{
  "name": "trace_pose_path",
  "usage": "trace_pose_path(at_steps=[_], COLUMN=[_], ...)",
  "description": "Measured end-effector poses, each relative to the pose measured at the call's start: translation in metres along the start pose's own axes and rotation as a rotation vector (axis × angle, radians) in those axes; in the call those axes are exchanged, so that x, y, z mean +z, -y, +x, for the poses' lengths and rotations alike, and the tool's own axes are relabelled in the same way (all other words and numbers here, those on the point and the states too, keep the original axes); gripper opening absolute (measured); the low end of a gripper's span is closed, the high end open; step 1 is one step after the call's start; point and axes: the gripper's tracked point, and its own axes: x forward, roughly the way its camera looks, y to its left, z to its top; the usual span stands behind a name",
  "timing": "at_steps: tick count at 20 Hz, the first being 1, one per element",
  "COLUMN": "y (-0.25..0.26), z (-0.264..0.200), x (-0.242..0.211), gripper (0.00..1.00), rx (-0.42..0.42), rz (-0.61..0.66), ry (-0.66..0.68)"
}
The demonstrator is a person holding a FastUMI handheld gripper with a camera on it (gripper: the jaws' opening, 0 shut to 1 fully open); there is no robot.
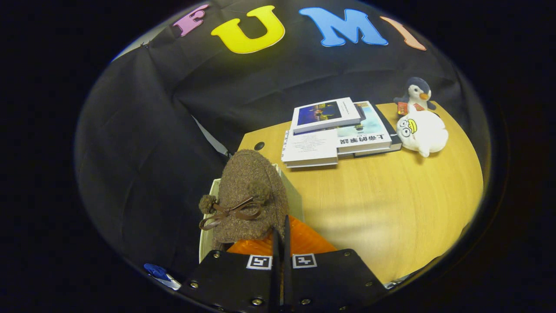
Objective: Open the storage box then place both shoes into the box .Put the left shoe in first, then the right shoe, with the right side of both shoes facing outward in a uniform manner.
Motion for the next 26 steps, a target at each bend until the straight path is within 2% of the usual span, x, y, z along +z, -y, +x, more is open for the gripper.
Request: trace_pose_path(at_steps=[8,9,11,12,13,15,21,26], y=[-0.024,-0.024,-0.031,-0.033,-0.033,-0.03,-0.013,0.038], z=[0.04,0.046,0.04,0.037,0.03,0.012,-0.043,-0.081], x=[-0.022,-0.022,-0.017,-0.011,-0.005,0.013,0.057,0.082], gripper=[0.03,0.15,0.55,0.6,0.81,0.99,0.98,0.98], rx=[-0.041,-0.047,-0.025,-0.014,-0.019,-0.027,-0.012,-0.087], rz=[0.013,0.01,-0.022,-0.031,-0.042,-0.078,-0.095,-0.127], ry=[-0.012,-0.002,0.033,0.056,0.082,0.137,0.263,0.333])
